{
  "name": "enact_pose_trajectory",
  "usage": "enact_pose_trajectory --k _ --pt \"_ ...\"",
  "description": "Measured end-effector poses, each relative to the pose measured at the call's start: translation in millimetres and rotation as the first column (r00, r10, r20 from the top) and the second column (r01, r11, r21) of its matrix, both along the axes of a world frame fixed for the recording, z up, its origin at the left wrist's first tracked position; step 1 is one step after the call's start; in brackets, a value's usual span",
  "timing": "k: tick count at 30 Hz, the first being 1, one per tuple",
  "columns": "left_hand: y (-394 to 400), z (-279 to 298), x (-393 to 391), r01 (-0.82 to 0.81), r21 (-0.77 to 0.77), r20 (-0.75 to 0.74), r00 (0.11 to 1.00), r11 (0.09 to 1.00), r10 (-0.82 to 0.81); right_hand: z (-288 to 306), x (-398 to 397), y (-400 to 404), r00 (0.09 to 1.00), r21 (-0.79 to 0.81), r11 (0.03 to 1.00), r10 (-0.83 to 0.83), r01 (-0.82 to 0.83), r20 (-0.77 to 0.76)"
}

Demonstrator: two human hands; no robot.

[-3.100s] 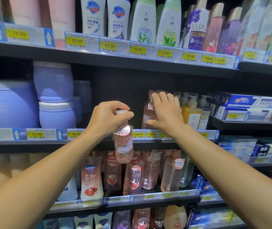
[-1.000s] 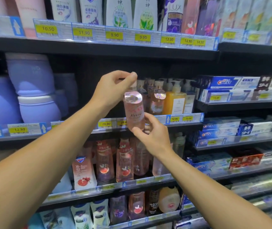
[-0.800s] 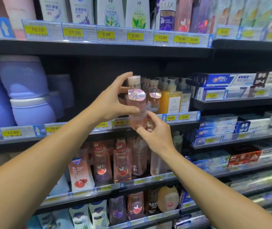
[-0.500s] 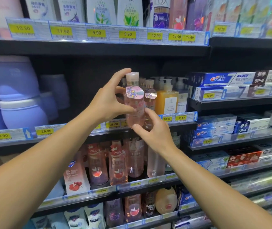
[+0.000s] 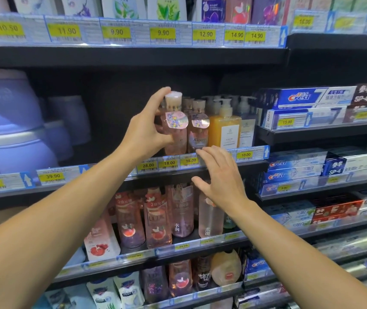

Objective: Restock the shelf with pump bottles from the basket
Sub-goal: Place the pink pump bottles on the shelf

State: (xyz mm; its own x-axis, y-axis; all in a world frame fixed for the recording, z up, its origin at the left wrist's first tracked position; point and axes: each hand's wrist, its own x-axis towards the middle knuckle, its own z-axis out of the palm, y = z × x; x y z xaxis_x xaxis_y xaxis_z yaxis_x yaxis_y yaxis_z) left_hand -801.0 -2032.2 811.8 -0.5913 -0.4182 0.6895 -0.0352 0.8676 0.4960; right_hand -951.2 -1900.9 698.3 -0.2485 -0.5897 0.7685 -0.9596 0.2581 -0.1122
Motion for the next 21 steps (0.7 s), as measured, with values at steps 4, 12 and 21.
enact_pose_trajectory --k 4,12,21 --pt "-5 -6 -6 -0.031 0.054 0.069 0.997 0.998 0.027 -2 -2 -1 1.000 -0.006 1.000 0.027 -0.027 0.010" --pt "-5 -11 -10 -0.049 0.113 0.067 0.997 0.992 0.042 -2 -2 -1 0.999 -0.011 0.999 0.032 -0.032 0.019" --pt "-3 -7 -6 -0.065 0.105 0.129 0.990 0.992 0.051 2 2 2 0.999 0.026 1.000 0.015 -0.016 0.033"
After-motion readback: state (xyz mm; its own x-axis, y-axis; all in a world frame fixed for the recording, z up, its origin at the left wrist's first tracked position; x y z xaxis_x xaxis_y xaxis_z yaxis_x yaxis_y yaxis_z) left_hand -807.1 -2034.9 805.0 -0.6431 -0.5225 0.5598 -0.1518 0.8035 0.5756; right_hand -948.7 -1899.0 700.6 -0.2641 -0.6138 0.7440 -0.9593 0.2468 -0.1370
